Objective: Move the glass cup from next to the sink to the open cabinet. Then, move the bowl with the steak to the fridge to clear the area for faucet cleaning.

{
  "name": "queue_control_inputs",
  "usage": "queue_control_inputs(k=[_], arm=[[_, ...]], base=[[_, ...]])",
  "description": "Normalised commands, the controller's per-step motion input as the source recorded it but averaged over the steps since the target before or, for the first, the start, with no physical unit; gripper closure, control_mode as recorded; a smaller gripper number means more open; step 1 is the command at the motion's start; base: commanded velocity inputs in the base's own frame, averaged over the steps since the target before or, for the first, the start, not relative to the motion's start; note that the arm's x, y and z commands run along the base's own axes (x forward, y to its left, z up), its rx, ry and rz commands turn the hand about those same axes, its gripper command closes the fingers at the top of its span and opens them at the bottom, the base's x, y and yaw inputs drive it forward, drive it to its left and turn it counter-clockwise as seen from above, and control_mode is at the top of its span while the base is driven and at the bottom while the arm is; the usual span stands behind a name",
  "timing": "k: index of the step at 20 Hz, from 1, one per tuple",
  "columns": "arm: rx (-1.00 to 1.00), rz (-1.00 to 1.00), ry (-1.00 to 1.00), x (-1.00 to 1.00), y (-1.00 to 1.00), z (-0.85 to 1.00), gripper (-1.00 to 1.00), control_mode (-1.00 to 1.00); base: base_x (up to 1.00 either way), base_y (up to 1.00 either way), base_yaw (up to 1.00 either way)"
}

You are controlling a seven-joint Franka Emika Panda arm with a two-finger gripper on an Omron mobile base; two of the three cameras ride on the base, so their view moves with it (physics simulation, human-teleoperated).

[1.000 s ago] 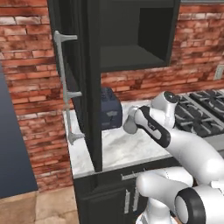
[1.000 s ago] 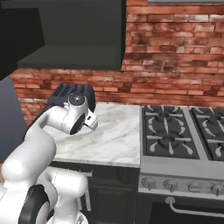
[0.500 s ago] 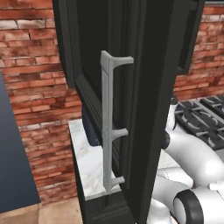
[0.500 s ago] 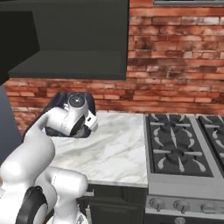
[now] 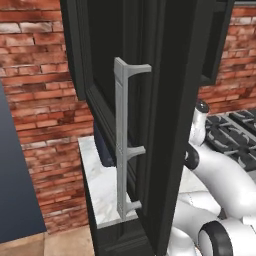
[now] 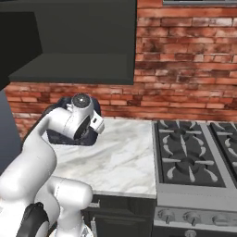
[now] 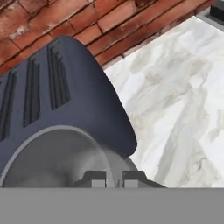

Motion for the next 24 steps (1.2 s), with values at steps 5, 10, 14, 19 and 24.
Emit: queue_control_inputs(k=[5, 10, 14, 19, 24], arm=[[0.00, -0.04, -0.08, -0.41, 0.00, 0.87, 1.00, -1.00], [0.00, -0.19, -0.04, 0.00, 0.06, 1.00, 1.00, -1.00], [0.00, -0.16, -0.06, -0.13, 0.00, 1.00, 1.00, -1.00], [0.10, -0.15, -0.07, -0.18, -0.02, 0.73, 1.00, -1.00], [0.24, -0.08, -0.14, -0.57, -0.31, 0.33, 1.00, -1.00]], base=[[0.00, 0.00, 0.00], [0.00, 0.00, 0.00], [0.00, 0.00, 0.00], [0.00, 0.00, 0.00], [0.00, 0.00, 0.00]])
